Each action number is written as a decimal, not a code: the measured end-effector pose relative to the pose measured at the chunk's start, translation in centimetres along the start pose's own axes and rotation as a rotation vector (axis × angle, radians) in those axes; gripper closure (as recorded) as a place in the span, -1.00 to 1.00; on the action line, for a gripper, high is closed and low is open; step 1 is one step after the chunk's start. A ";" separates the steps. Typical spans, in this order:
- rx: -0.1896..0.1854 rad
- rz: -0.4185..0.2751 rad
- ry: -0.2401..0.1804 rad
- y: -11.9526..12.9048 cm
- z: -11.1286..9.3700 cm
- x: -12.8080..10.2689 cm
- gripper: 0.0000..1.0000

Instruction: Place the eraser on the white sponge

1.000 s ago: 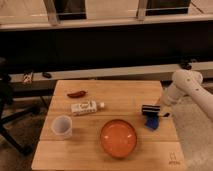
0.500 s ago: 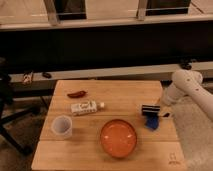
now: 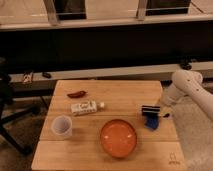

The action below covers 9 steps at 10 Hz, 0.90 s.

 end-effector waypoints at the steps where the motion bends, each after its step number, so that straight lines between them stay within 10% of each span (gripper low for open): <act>1: 0.000 0.000 0.000 0.0 0.0 0.0 0.18; 9: -0.004 0.003 -0.001 0.4 -0.1 -0.2 0.19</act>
